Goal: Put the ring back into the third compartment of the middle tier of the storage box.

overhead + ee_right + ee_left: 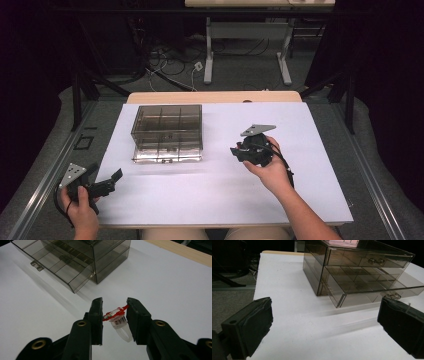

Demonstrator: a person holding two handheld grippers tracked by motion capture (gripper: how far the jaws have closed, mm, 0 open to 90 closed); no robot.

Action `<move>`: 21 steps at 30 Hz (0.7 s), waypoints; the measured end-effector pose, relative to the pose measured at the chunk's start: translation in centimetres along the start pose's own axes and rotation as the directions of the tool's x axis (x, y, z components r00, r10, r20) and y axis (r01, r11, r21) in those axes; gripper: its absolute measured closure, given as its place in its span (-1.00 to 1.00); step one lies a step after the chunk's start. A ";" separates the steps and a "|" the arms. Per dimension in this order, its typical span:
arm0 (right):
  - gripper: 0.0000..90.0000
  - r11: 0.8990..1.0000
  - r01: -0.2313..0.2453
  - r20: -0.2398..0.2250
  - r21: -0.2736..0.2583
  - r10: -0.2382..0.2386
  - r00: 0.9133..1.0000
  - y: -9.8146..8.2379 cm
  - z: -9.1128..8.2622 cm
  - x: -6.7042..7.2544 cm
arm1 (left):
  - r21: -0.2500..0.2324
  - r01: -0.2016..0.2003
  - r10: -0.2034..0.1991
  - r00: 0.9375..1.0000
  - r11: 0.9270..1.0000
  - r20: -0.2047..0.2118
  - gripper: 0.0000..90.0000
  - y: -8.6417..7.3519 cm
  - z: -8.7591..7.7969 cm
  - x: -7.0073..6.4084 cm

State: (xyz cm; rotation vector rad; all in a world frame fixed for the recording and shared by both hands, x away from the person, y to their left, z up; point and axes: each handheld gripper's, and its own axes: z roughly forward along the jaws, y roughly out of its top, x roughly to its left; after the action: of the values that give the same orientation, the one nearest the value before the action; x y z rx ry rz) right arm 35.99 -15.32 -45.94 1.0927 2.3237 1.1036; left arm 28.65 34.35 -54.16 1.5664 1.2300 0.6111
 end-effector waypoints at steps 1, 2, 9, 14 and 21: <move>0.48 1.000 0.000 0.000 0.000 0.000 1.000 0.0 0.0 0.0 | 0.000 0.000 0.000 1.000 1.000 0.000 -0.99 0.0 0.0 0.0; 0.48 1.000 0.001 0.000 0.001 -0.001 1.000 0.1 0.1 0.1 | 0.002 -0.001 0.001 1.000 1.000 0.000 -0.99 0.0 0.0 0.0; 0.48 1.000 -0.007 -0.008 -0.001 0.007 1.000 0.6 0.6 0.2 | 0.001 -0.002 0.002 1.000 1.000 -0.002 -0.99 0.0 0.0 0.1; 0.48 1.000 0.001 -0.019 0.000 -0.001 1.000 1.3 1.1 0.6 | -0.001 -0.001 0.001 1.000 1.000 -0.003 -0.99 0.0 0.0 0.1; 0.48 1.000 0.001 -0.028 -0.013 -0.001 1.000 1.9 1.5 1.0 | -0.003 -0.001 0.001 1.000 1.000 -0.002 -0.99 0.0 0.0 0.1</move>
State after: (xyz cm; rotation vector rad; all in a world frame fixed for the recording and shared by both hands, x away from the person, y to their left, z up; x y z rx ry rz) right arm 37.16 -12.99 -45.47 1.0777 2.3351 1.1389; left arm 28.67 34.44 -54.16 1.5642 1.2298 0.6149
